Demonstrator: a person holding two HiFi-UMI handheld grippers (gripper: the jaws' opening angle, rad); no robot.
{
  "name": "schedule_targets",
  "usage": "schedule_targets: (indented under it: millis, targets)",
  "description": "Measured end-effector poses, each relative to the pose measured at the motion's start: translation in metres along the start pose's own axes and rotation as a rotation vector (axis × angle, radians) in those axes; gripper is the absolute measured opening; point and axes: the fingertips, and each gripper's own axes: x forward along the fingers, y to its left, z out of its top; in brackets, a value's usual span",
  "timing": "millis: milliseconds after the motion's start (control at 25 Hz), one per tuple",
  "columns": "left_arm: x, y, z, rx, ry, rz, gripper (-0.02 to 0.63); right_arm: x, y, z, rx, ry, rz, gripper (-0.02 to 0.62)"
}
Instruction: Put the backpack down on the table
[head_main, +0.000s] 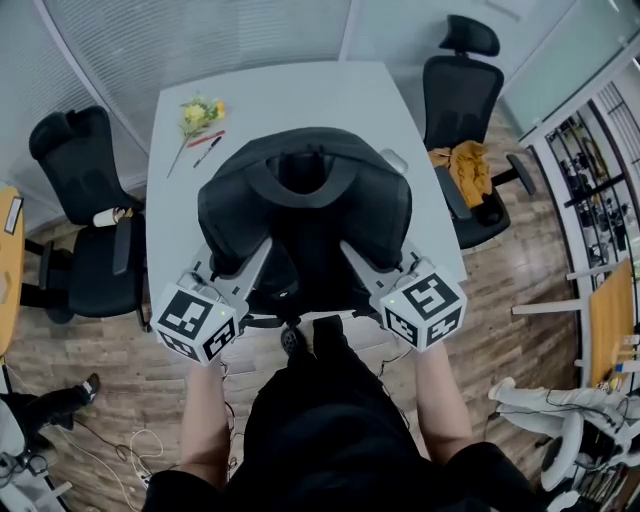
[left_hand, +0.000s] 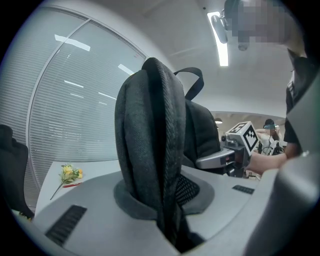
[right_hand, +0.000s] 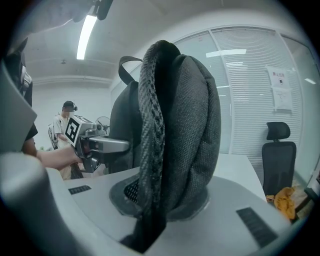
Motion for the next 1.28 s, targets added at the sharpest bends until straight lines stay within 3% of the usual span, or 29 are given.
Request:
schedule_targets:
  millis: [1280]
  targets:
    - [0.127,0.061,-0.013,-0.078,0.175,0.103,0.061,0.073,-0.131,-0.016,0.127,0.064,0.163,0.064]
